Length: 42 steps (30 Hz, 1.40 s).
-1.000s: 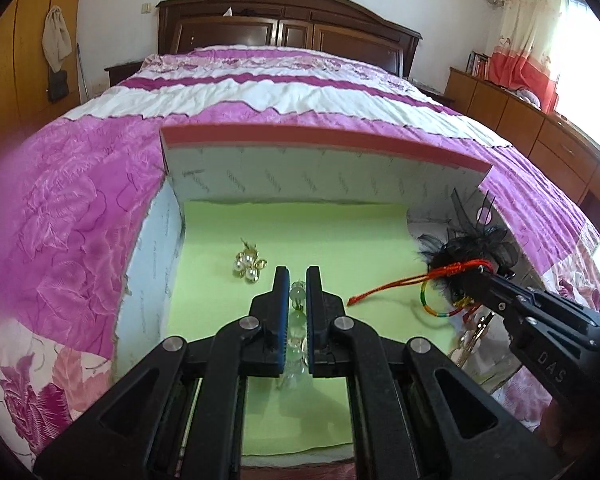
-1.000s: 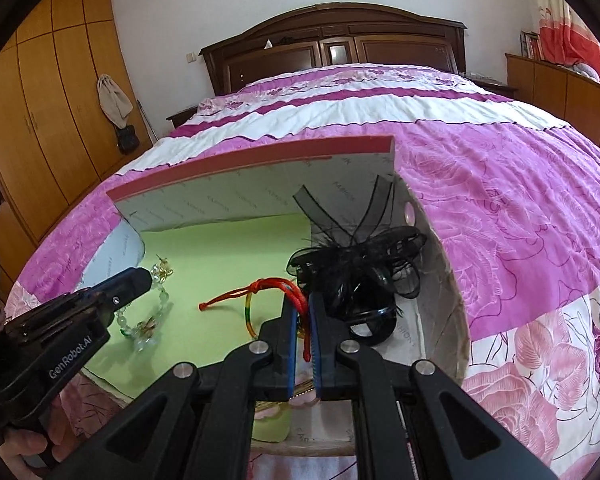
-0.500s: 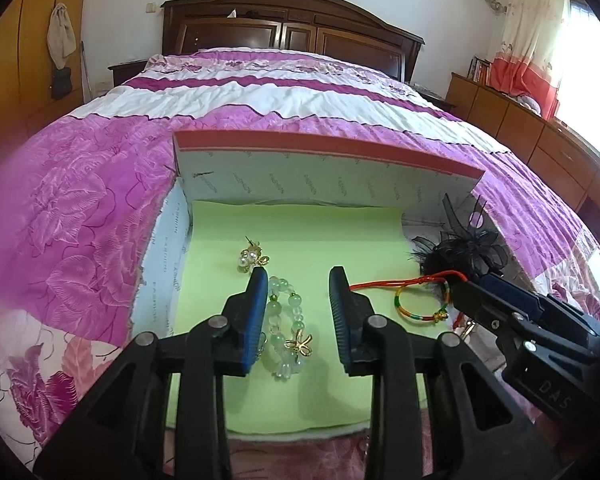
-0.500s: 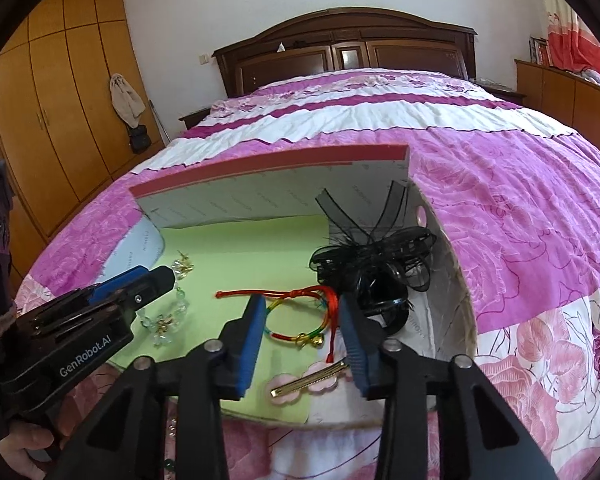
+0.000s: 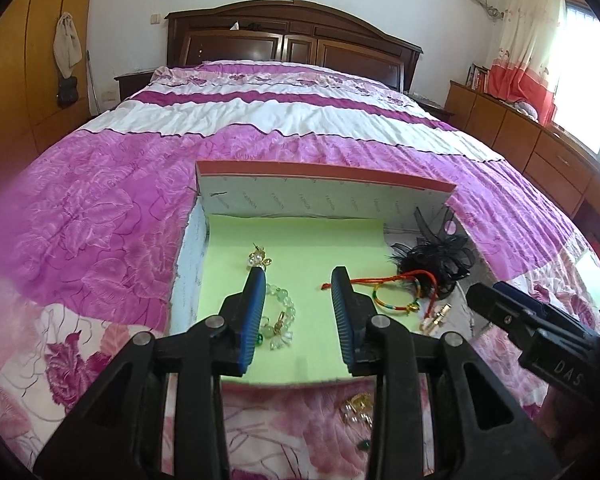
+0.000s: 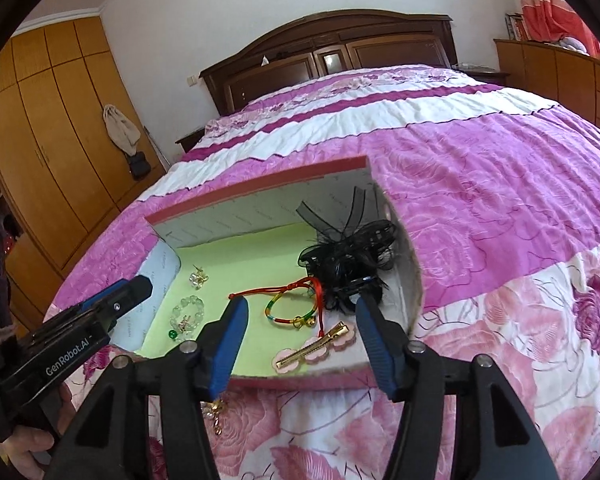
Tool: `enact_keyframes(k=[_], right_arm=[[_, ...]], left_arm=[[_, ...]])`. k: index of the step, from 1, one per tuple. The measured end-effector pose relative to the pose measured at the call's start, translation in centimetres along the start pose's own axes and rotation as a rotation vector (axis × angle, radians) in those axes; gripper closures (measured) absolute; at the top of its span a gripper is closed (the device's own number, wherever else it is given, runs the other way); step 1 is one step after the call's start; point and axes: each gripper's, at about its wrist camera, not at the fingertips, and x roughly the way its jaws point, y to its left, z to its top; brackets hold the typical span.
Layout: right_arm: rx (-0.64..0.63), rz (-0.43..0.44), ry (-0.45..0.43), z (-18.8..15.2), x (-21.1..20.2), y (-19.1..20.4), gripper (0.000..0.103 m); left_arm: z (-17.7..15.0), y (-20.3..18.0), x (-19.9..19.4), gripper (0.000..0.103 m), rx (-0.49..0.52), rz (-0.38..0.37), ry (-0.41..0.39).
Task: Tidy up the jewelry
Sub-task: 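Lift both open grippers out of the box toward the remaining jewelry, then lower the left gripper onto the gold pendant with green stone and close it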
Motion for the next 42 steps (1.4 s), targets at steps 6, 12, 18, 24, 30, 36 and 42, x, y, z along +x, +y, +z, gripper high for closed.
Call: enact_keyframes(k=[6,12,18,24,30,36,42], right_arm=[[0.010,0.002,-0.026,-0.3,-2.7,0.1,0.044],[0.011,-0.006,-0.038,-1.1,-5.5,0.1,0.043],[0.027,-0.011,-0.029,-2.0,-7.5,-0.6,0.043],[0.027,-0.032,-0.020,-3.0,-8.5,-1.3,0.043],[0.042,-0.039,0.000,-3.9,-8.6,-2.3,0.043],[0.075,-0.031,0.024,-4.6,-7.7,-3.4,0.043],[0.108,-0.014,0.042,-5.0,-6.9,-4.3,0.043]], left_arm=[[-0.6,0.0,-2.0,0.077,-0.007,-0.003,0.000],[-1.4,-0.1,-3.7,0.076,-0.001,-0.012,0.014],[-2.6,-0.7,-4.8,0.076,0.016,-0.028,0.040],[-3.5,-1.2,-4.3,0.076,0.012,-0.051,0.085],[-4.5,-2.0,-2.9,0.076,0.011,-0.063,0.145],[-5.5,-2.6,-1.0,0.076,0.019,-0.065,0.204],[-6.2,-3.1,0.5,0.076,0.031,-0.059,0.253]])
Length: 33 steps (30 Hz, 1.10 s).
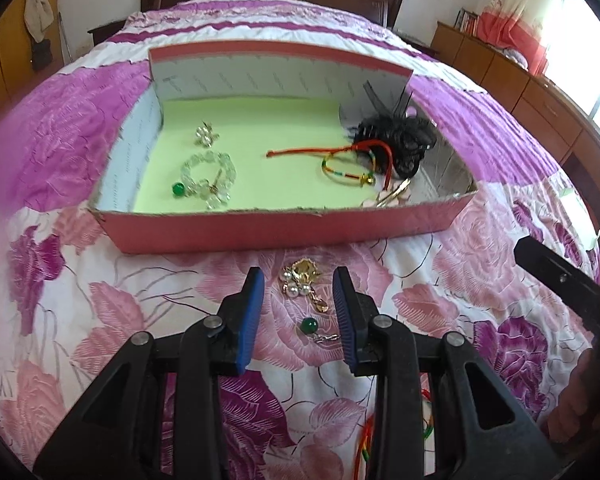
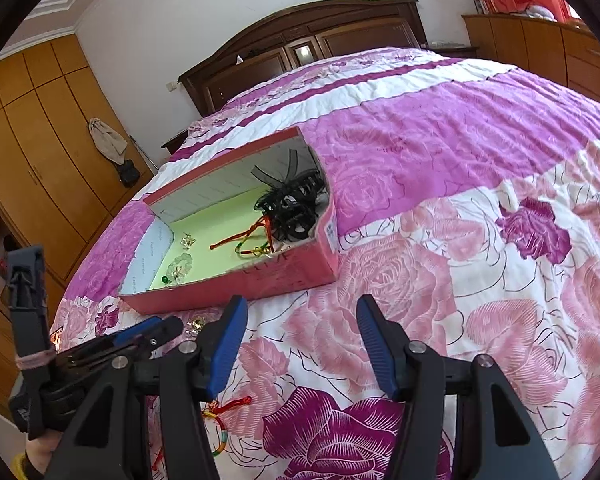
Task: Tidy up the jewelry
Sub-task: 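Lower the left gripper onto the gold pendant with green stone and close it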
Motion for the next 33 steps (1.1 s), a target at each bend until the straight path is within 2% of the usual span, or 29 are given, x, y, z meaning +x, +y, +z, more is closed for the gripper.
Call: enact_keyframes(k=[15,19,24,28,29,33], right_arm=[[0.094,0.038,0.052,-0.9,1.8,-2.3,0.043],[0.112,0.045,0.065,-1.1,2.2,-2.7,0.043],[0.115,0.044,0.068,-1.2,2.3,-2.8,0.043],[0.114,0.039,0.066,-1.3,2.4,-2.8,0.043],[0.114,0.038,0.066,-1.2,2.4,-2.8,0.043],[0.114,0.027,0.065,-1.2,2.4,-2.8,0.043]], left_arm=[[0.1,-1.7,3.3,0.077,0.061,0.048,0.050],[0.1,-1.9,3.7,0.084,0.065,0.056,0.043],[0.1,-1.7,3.6,0.090,0.050,0.034,0.033],[0.1,-0.9,2.9,0.091,0.026,0.014,0.017],[0.1,-0.8,2.6,0.095,0.020,0.007,0.010],[-0.1,-0.2,1.5,0.095,-0.003,-0.010,-0.010]])
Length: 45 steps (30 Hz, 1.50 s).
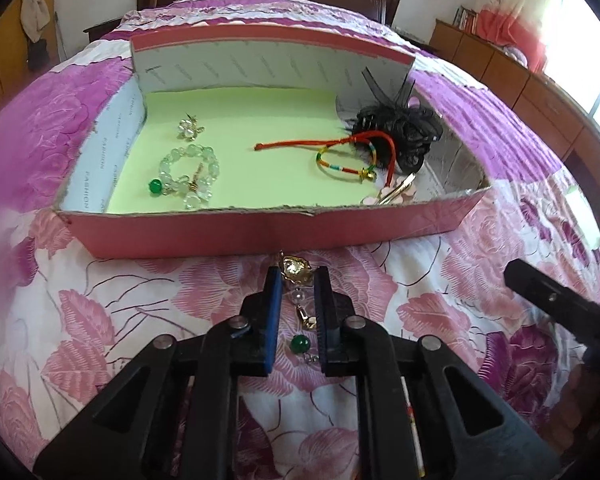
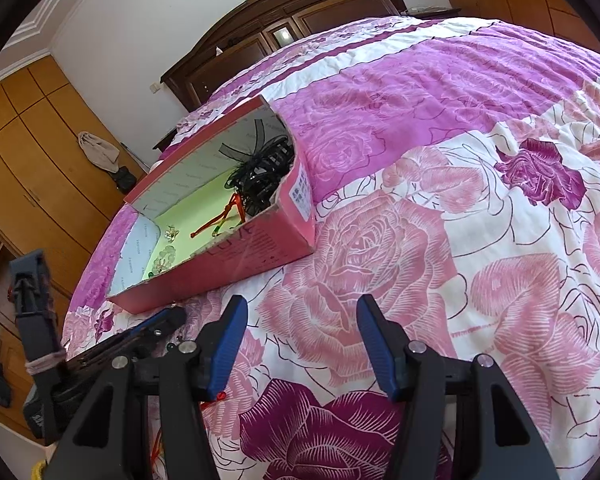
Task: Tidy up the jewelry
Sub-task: 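Lower the left gripper onto the gold pendant with green stone and close it, then lower the right gripper onto the green stone earring and close it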
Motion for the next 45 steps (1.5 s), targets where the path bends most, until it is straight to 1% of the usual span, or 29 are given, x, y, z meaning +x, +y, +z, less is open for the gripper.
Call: enact_keyframes(k=[7,10,15,20,26,30,34,36,39,43,45], right_arm=[[-0.037,-0.024,-0.014,0.0,-0.8,1.2,0.043],[-0.067,-0.029,-0.020,0.0,-1.2,2.2,0.043],[-0.124,-0.029,-0.013,-0.2,-1.4,4.4,0.043],[-0.188,0.001,0.012,-0.8,-0.9,7.2,0.043],[-0.280,0.011,0.072,-2.1,0.9,10.9,0.044],[-0.332,0.005,0.109,-2.8,2.5,12.5,0.050],[-0.351,0.002,0.155,-3.2,4.2,13.2,0.056],[-0.358,-0.005,0.179,-3.5,5.1,13.4,0.061],[-0.365,-0.014,0.210,-3.9,6.3,13.7,0.062],[-0.386,-0.022,0.226,-4.3,7.3,14.2,0.063],[-0.395,-0.025,0.233,-4.5,7.7,14.3,0.067]], left_arm=[[0.2,1.5,-2.6,0.095,-0.039,-0.015,-0.057],[0.4,2.1,-3.4,0.095,-0.052,0.001,-0.073],[0.2,3.5,-3.9,0.095,-0.068,0.042,-0.076],[-0.2,5.3,-4.1,0.095,-0.090,0.075,-0.070],[-0.8,7.0,-4.2,0.095,-0.118,0.100,-0.072],[-1.2,7.9,-4.0,0.095,-0.147,0.081,-0.070],[-1.6,8.3,-3.8,0.095,-0.161,0.066,-0.068],[-1.6,8.3,-3.7,0.095,-0.162,0.059,-0.068],[-1.6,8.4,-3.6,0.095,-0.166,0.049,-0.067],[-1.8,8.7,-3.4,0.095,-0.178,0.039,-0.063],[-1.8,8.9,-3.3,0.095,-0.183,0.036,-0.059]])
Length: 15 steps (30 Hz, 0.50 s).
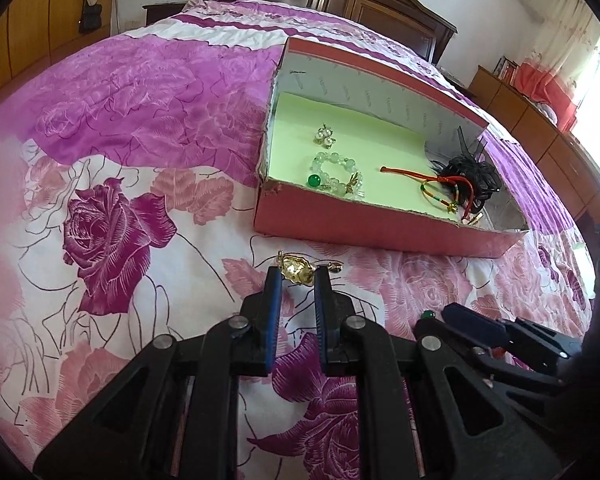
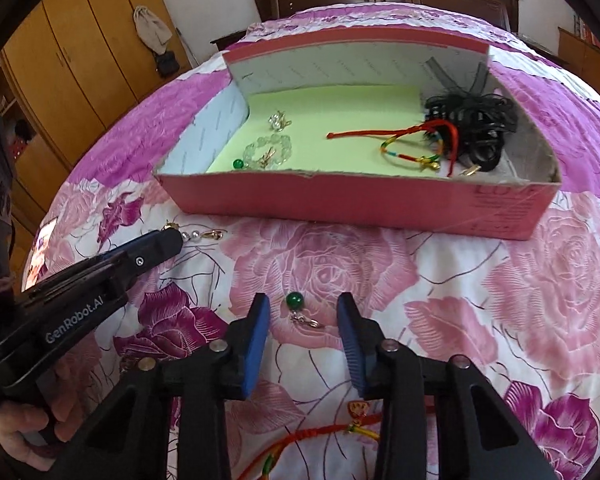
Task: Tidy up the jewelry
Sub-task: 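Lower the right gripper onto the green stone earring and close it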
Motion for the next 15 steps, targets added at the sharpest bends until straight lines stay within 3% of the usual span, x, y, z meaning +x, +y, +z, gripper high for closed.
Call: enact_keyframes(k=[4,6,9,10,15], right_arm=[[-0.009,-0.002,0.008,-0.01,0.61,0.15,0.075],[-0.012,-0.005,0.011,-0.09,0.81,0.16,0.085],[-0.015,0.002,0.010,-0.12,0.70,0.12,0.086],[-0.015,0.009,0.008,-0.12,0.66,0.15,0.091],[-0.010,0.036,-0.003,-0.34,-0.14,-0.04,0.091]], left_arm=[[-0.05,0.11,0.15,0.095,-0.004,0.000,0.005],[-0.10,0.09,0.21,0.095,-0.003,0.001,0.007],[-0.13,0.04,0.25,0.095,-0.004,0.004,0.009],[-0.13,0.03,0.23,0.095,-0.003,0.005,0.008],[-0.11,-0.23,-0.08,0.095,0.007,0.008,-0.007]])
